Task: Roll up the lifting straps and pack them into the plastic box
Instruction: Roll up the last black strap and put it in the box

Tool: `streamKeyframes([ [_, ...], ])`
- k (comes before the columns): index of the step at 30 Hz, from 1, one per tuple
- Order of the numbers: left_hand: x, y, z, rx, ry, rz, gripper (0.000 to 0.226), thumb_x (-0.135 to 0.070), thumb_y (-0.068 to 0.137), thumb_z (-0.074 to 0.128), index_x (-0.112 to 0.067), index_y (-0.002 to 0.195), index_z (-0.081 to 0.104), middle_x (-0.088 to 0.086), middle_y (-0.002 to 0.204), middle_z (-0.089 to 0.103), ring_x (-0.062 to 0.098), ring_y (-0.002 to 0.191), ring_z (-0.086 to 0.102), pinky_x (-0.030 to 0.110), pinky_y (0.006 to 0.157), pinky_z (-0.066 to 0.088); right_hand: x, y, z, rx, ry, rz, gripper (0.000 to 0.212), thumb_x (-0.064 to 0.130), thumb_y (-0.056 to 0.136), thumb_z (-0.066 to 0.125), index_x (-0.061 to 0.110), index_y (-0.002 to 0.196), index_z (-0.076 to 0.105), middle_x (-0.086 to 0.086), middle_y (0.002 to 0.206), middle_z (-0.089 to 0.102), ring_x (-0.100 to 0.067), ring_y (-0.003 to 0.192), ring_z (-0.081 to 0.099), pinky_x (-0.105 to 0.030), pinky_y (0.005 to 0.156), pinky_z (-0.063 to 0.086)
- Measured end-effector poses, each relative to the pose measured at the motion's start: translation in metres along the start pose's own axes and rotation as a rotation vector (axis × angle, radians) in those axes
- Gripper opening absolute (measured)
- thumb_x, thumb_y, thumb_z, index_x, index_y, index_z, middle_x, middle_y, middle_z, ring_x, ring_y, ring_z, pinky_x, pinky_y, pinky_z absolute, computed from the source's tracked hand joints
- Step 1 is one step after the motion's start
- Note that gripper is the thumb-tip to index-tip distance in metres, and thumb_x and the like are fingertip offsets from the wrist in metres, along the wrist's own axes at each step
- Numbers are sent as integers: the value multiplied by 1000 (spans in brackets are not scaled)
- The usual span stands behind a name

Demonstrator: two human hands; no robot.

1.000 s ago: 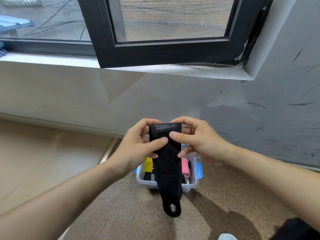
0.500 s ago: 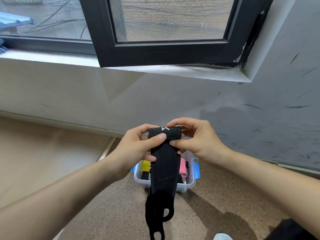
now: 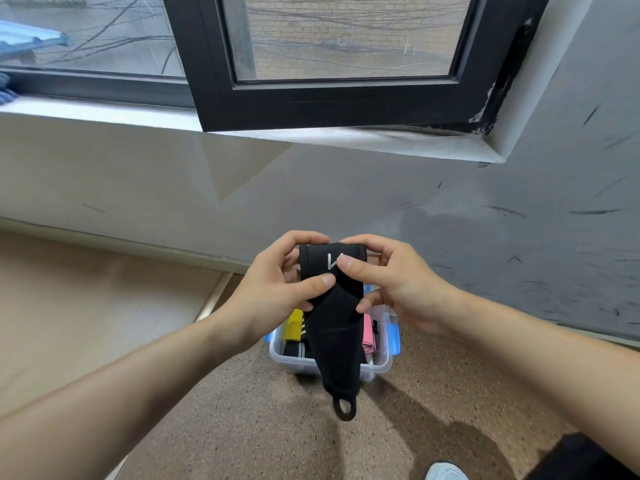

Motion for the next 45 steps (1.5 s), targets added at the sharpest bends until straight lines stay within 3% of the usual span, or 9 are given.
streamKeyframes([
  [4,11,0,3,83,7,-150,43,-28,89,76,-27,130,62,-1,114,75,13,102,74,34,73,60,5,0,-5,-26,-10,-39,32,9,90,72,6,121,65,-9,96,73,-22,80,69,-26,52,56],
  [8,13,-3,7,151,-15,-221,50,-48,83,66,-32,131,64,-5,120,75,14,110,72,28,72,58,9,-1,-9,-39,-48,-96,32,4,89,73,9,120,66,-14,102,73,-21,82,72,-26,56,58],
  [14,9,-2,8,89,-65,-247,50,-58,85,62,-30,125,69,2,114,76,14,93,73,26,60,55,8,0,-8,-9,-99,-140,37,-6,86,73,11,119,67,-15,104,71,-21,89,72,-31,67,62],
  [19,10,-2,5,37,-50,-222,30,-40,98,62,-23,120,71,-1,93,73,14,77,70,28,56,50,6,-3,-4,8,-165,-157,39,-13,83,73,12,113,67,-9,97,69,-17,88,69,-30,65,60],
  [23,8,-3,4,38,-50,-178,26,-27,98,65,-17,121,68,2,99,75,15,84,72,26,55,50,6,-1,-6,19,-184,-114,43,-10,81,76,13,115,66,-19,113,67,-22,90,69,-35,63,61],
  [27,5,-1,2,16,-55,-123,30,-18,95,69,-17,125,64,6,103,76,15,92,73,27,61,56,0,-1,-7,43,-96,35,36,23,90,74,12,122,64,-10,110,66,-20,96,72,-34,60,60],
  [30,3,-1,1,-19,-52,-75,33,-11,93,71,-19,124,63,8,104,76,16,90,72,27,63,57,-4,-1,-5,72,-82,101,47,43,93,62,8,124,63,-10,109,68,-24,102,72,-34,59,61],
  [36,1,-1,1,-24,-47,14,42,4,88,72,-22,121,65,6,105,75,17,90,74,28,67,57,0,1,-7,40,-60,13,32,25,96,67,3,119,64,-5,96,68,-20,89,72,-31,58,61],
  [45,5,2,3,70,-40,-160,44,-44,82,70,-28,122,69,3,116,76,22,106,74,36,74,57,4,2,-8,14,-26,-51,32,6,93,70,6,123,62,-14,107,67,-21,94,72,-30,65,61],
])
Point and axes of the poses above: each hand's wrist, its own y-axis towards the middle knuckle, its own z-axis out of the palm, x = y × z, the point moved 6 cm from there along y, towards the middle knuckle
